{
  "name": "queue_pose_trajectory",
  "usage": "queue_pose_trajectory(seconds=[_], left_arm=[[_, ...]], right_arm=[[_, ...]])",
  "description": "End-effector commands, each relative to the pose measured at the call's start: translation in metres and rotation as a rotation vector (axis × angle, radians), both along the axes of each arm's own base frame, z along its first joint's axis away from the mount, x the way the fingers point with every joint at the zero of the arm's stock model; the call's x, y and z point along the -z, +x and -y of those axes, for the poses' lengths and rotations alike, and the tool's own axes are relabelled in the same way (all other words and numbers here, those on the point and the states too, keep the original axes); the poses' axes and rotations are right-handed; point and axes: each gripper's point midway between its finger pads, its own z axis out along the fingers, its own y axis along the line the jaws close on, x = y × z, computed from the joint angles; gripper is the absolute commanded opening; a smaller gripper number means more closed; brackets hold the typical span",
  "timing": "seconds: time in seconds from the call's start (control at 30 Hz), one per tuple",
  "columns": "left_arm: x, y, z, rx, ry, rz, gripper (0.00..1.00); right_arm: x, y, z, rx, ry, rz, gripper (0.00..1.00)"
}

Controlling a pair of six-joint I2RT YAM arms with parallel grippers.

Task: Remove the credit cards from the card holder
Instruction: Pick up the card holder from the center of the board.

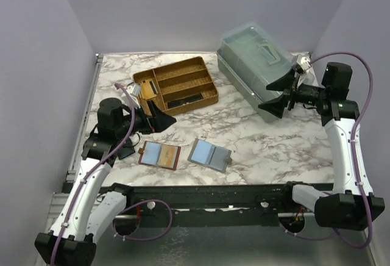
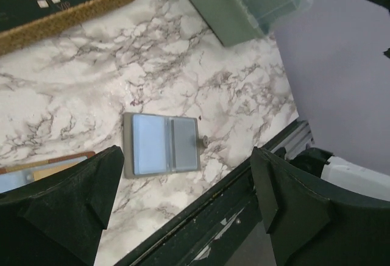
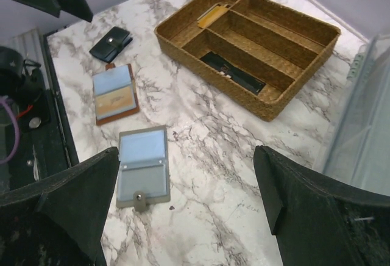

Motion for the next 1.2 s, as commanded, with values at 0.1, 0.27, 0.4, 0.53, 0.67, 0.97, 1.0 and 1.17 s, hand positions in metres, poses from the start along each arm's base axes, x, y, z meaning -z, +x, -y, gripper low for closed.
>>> queue_pose_trajectory(seconds=[0.1,0.27,0.4,0.53,0.67,0.97,1.0,1.17], left_arm=[[0.066,-0.021,0.014,-0.003,0.188,-0.132,0.91],[0.104,-0.029,0.031,0.024,0.325,-0.197,0.90],[0.139,-0.024,0.019,-0.082,0.454,-0.283,0.84],[0.159,-0.019,-0.002,-0.225,0.516,-0.349,0.81],[0.156,-0.009,-0.033,-0.406,0.543,-0.300,0.84],[0.136,0.030,-0.157,-0.876,0.580,-0.323,0.85],[0.137,0.032,-0.164,-0.903,0.592,-0.338,0.85],[0.155,0.041,-0.176,-0.921,0.547,-0.447,0.78]], right_arm=[[0.026,-0.034,-0.012,-0.193,0.010,0.062,0.99],[0.039,-0.037,-0.013,-0.213,0.001,0.061,0.99],[0.051,-0.041,-0.021,-0.250,0.000,0.031,0.99],[0.071,-0.045,-0.032,-0.290,-0.024,-0.012,0.99],[0.093,-0.051,-0.050,-0.340,-0.080,-0.038,0.99],[0.106,-0.060,-0.078,-0.435,-0.040,-0.060,0.99],[0.107,-0.061,-0.078,-0.435,-0.045,-0.056,0.99],[0.112,-0.068,-0.080,-0.439,-0.058,-0.057,0.99]])
